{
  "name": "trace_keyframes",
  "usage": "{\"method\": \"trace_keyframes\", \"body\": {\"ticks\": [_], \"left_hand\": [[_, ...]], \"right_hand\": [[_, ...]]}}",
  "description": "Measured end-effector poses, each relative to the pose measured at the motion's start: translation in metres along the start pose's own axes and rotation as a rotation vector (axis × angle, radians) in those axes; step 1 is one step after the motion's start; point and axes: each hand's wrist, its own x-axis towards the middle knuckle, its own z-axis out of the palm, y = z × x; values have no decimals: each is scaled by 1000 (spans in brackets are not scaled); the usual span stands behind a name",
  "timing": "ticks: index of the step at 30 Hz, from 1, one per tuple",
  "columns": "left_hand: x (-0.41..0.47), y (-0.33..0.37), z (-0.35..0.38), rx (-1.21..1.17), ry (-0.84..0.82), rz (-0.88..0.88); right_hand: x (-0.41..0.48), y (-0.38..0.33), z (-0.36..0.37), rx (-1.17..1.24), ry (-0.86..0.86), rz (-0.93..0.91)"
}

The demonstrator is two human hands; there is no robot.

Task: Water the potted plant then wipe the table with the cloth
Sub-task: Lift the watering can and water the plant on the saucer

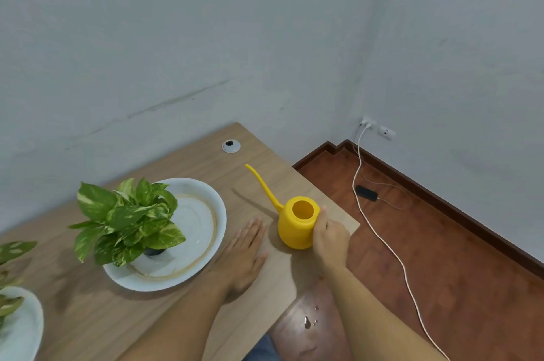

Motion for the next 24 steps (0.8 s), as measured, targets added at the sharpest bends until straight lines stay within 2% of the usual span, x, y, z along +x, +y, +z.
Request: {"method": "trace_keyframes", "body": {"ticks": [4, 8, 13, 20, 24], "left_hand": [[2, -1, 0, -7, -8, -3], [1, 1, -3, 5, -4, -2], [-10, -3, 3, -4, 39, 18], [-72, -36, 25, 16, 157, 45], [-110, -43, 29, 48, 227, 11]], "right_hand": [[7, 3, 3, -86, -7, -40], [3, 2, 2, -39, 46, -23], [4, -4, -3, -8, 35, -10], [-6, -36, -14, 58, 24, -147], [-17, -56, -15, 113, -2, -145]]}}
